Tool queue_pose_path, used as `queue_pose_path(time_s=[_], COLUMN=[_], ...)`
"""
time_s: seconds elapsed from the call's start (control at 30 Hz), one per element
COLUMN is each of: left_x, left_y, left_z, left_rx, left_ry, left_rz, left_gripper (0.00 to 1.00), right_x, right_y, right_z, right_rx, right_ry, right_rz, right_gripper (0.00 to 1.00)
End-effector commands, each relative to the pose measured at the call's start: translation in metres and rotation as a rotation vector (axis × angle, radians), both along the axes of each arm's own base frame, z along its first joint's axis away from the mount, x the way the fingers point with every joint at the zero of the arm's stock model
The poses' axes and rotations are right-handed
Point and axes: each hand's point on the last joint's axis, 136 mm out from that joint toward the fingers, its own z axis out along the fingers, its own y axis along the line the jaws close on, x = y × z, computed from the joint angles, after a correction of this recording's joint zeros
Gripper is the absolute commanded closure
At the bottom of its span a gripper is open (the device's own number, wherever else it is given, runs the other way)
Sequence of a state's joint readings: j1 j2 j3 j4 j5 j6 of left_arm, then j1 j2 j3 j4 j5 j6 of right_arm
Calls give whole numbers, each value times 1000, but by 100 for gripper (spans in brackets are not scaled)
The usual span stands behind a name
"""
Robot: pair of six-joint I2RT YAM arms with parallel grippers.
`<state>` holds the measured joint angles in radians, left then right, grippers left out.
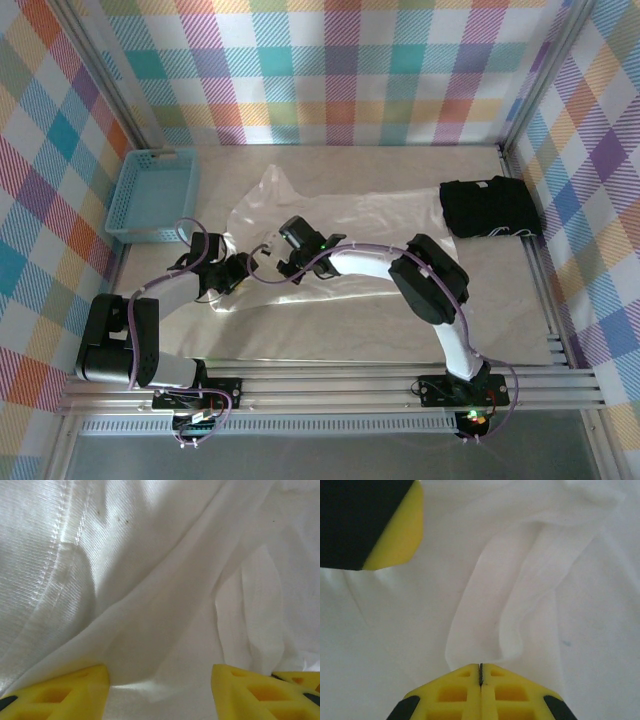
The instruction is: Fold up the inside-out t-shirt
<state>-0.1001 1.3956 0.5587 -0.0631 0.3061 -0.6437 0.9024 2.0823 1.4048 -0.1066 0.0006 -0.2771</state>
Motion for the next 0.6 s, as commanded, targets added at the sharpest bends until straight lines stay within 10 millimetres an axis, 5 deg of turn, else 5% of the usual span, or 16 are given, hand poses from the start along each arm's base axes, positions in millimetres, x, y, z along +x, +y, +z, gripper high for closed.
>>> queue_pose_path(time_s=[0.0,0.2,0.37,0.57], left_x=[-18,-20,-20,-10], left_y=[11,15,18,19], left_z=[-18,-19,-18,-1], left_rx=[49,73,94,109], left_ry=[59,58,53,14], left_rz=[7,8,3,-8], left_gripper=[42,42,41,40], right_x=[30,79,102,107], right_y=[-5,-50,-64,-90], right_z=[39,29,20,38], right_rx=[122,223,272,207], right_ry=[3,271,406,352], right_rz=[-125,-440,-538,-555], right_gripper=[100,100,67,61])
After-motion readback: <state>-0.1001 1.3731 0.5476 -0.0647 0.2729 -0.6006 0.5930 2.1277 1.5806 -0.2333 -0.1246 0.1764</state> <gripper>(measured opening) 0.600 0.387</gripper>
